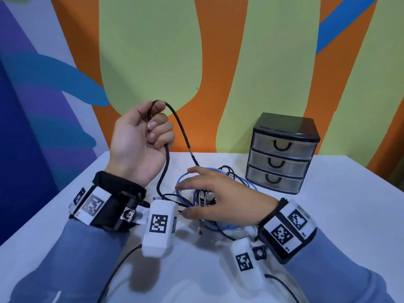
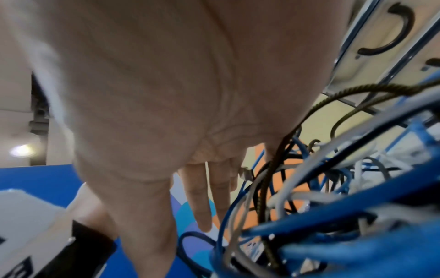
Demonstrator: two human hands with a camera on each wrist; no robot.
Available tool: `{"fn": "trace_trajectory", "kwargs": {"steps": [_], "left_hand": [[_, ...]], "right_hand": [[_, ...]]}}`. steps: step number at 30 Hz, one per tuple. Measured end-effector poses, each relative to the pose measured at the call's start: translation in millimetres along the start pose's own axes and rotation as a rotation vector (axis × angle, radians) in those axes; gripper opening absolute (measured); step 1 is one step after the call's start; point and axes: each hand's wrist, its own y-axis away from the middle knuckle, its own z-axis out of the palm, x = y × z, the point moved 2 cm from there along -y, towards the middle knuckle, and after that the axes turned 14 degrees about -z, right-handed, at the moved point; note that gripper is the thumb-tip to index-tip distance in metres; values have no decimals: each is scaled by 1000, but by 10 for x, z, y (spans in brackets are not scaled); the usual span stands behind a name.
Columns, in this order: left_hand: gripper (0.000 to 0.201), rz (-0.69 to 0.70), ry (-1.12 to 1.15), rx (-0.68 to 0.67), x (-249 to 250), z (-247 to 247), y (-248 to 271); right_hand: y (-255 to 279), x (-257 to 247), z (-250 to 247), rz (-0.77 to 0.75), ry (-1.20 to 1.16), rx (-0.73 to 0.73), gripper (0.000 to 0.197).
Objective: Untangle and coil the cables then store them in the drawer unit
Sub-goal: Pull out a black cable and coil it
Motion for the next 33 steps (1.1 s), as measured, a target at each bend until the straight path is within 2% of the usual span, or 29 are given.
{"fn": "trace_trajectory", "kwargs": {"steps": [6, 12, 14, 16, 18, 21, 25, 27, 29, 33], "left_hand": [[29, 62, -81, -96, 4, 147, 89], [31, 88, -26, -195, 4, 195, 116], [33, 72, -3, -213, -21, 193, 103], [34, 69, 12, -207, -19, 182, 93], [33, 86, 29, -188, 15, 158, 88], [28, 146, 58, -63, 100, 66, 53], [22, 279, 6, 293, 170, -205, -60], [16, 324, -64, 430, 163, -308, -110], [11, 321, -188, 511, 119, -347, -140], [13, 289, -465, 598, 6, -315, -154]], "right_hand": [[23, -19, 35, 151, 74, -114, 69], [-36, 33, 153, 147, 20, -26, 81], [-38, 31, 187, 147, 23, -10, 63], [-42, 23, 209, 133, 42, 10, 32], [-31, 25, 203, 130, 24, 38, 27], [0, 63, 79, 92, 13, 156, 28], [116, 96, -261, 30, -231, 495, 21], [182, 127, -419, 22, -254, 649, 23], [228, 186, -522, 35, -214, 767, 27], [274, 278, -613, 79, -222, 892, 31]]}}
